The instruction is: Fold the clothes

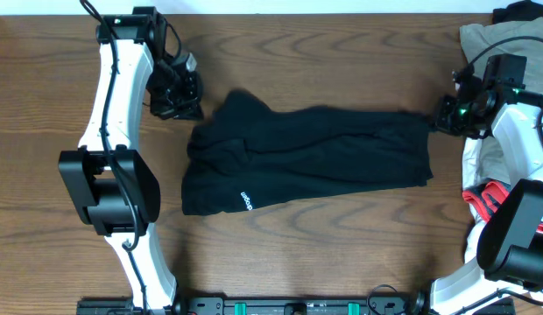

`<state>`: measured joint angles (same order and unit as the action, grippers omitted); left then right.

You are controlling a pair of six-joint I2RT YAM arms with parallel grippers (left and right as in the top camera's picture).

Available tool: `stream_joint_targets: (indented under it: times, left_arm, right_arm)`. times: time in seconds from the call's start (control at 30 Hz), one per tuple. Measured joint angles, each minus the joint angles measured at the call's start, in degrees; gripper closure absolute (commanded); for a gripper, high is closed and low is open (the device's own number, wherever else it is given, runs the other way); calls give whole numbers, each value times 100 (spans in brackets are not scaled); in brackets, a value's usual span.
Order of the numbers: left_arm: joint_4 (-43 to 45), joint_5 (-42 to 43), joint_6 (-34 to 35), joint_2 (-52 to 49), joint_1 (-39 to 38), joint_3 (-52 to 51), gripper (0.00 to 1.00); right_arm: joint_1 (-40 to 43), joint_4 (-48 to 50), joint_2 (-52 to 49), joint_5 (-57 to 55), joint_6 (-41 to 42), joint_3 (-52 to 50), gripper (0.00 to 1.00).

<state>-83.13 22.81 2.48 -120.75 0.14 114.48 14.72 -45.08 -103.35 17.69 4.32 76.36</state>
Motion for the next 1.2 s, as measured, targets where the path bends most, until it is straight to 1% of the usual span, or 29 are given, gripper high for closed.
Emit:
stream_joint_targets:
  times: [0.13, 0.27, 0.3, 0.33, 0.37, 0.4, 0.5, 0.53, 0.67, 0.73, 0.87, 1.13, 1.17, 1.2]
  left_arm:
    - [-122, -326, 2, 0, 0, -2, 94]
    - [-46, -505, 2, 0, 0, -44, 94]
    - [22, -522, 2, 0, 0, -55, 91]
    - [170, -531, 11, 0, 0, -79, 73]
    - [264, -544, -9, 0, 0, -79, 69]
    - [417, -542, -20, 0, 0, -87, 59]
    - [1038, -575, -35, 0, -17, -96, 39]
    - [1274, -581, -50, 0, -22, -107, 36]
    - [1985, -540, -46, 0, -33, -120, 33]
    - [2146, -448, -44, -15, -33, -120, 33]
    - [2251, -101, -44, -267, -37, -120, 33]
    - [2262, 533, -42, -1300, -94, -131, 33]
    - [2256, 570, -42, -1403, -116, -133, 34]
    - [2258, 590, -39, -1469, -138, -136, 37]
  right_arm:
    - [0, -275, 0, -350, -2, -2, 97]
    - [0, -387, 0, -627, -22, -2, 96]
    - [0, -393, 0, -682, -28, -2, 96]
    - [0, -398, 0, -713, -42, -2, 96]
    - [0, -400, 0, -730, -44, -2, 96]
    - [0, -398, 0, -748, -46, -2, 96]
    - [0, -411, 0, -778, -50, -2, 96]
    - [0, -422, 0, -791, -52, -2, 96]
    - [0, -476, 0, -833, -66, -2, 96]
    - [0, -485, 0, -835, -66, -2, 96]
    - [0, -492, 0, -835, -66, -2, 96]
    - [0, -498, 0, -835, -66, -2, 96]
    - [0, -501, 0, -835, -66, -2, 96]
    - [0, -501, 0, -835, -66, -2, 96]
